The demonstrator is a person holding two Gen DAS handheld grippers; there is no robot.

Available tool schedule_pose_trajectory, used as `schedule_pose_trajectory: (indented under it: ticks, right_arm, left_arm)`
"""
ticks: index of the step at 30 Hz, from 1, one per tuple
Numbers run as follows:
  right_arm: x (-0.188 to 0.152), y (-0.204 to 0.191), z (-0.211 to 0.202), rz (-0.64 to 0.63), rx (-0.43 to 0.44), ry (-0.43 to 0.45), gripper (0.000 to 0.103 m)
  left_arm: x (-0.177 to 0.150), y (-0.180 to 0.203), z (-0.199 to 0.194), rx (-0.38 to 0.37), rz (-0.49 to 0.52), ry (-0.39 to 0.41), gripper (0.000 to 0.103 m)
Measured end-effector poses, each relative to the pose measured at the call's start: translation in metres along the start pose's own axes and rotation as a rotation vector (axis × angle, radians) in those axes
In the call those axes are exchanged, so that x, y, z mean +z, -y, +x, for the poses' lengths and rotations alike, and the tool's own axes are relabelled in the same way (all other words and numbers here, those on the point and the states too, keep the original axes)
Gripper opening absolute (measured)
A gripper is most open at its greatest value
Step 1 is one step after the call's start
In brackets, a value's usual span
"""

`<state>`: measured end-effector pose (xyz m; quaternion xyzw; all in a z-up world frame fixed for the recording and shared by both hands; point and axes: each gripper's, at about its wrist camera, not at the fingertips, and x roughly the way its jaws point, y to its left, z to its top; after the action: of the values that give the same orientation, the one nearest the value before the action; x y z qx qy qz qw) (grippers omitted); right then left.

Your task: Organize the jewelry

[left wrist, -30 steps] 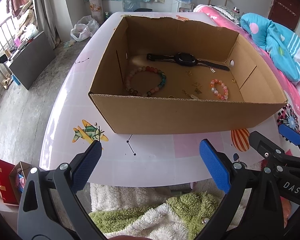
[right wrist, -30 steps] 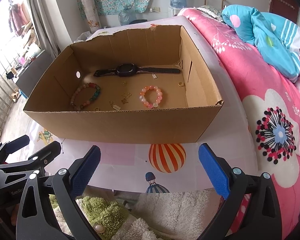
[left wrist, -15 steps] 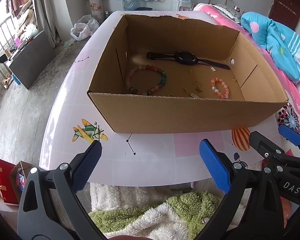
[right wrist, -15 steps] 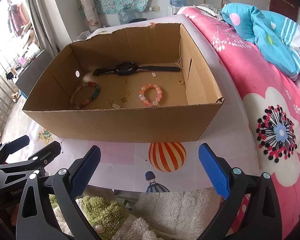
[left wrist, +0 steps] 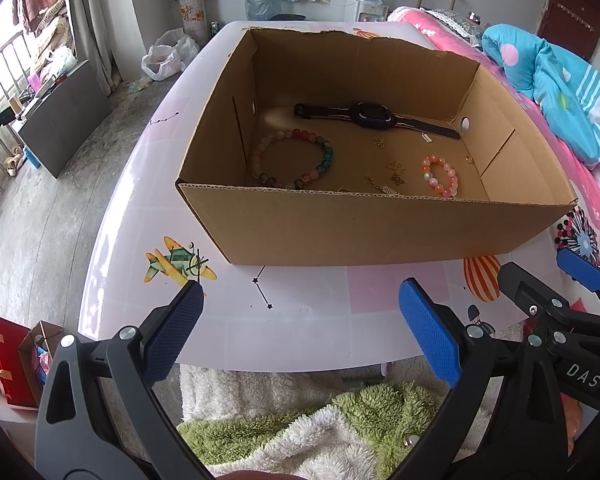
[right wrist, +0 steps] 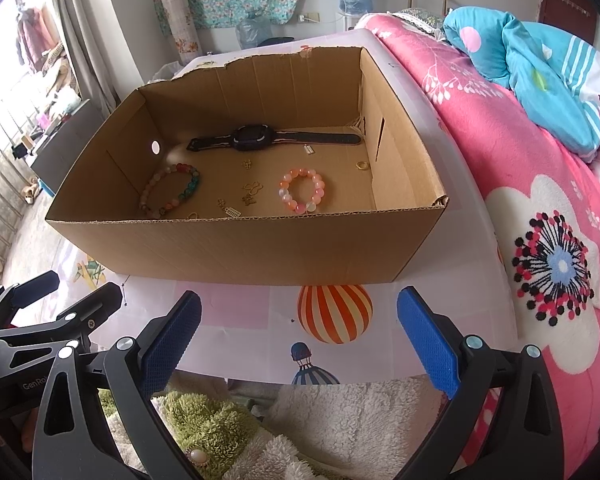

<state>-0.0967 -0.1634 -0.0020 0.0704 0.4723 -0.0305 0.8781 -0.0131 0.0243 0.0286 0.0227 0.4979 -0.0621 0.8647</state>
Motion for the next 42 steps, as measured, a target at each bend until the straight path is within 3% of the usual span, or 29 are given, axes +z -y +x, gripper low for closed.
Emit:
schedule_pose_trajectory:
  ticks: [42]
  right_arm:
    - [0.0022, 0.0006, 0.001, -0.002, 0.001, -0.003, 0.096]
  left_arm:
    - [-0.0018, 0.0005, 0.0011, 0.004, -0.003, -0.003, 0.095]
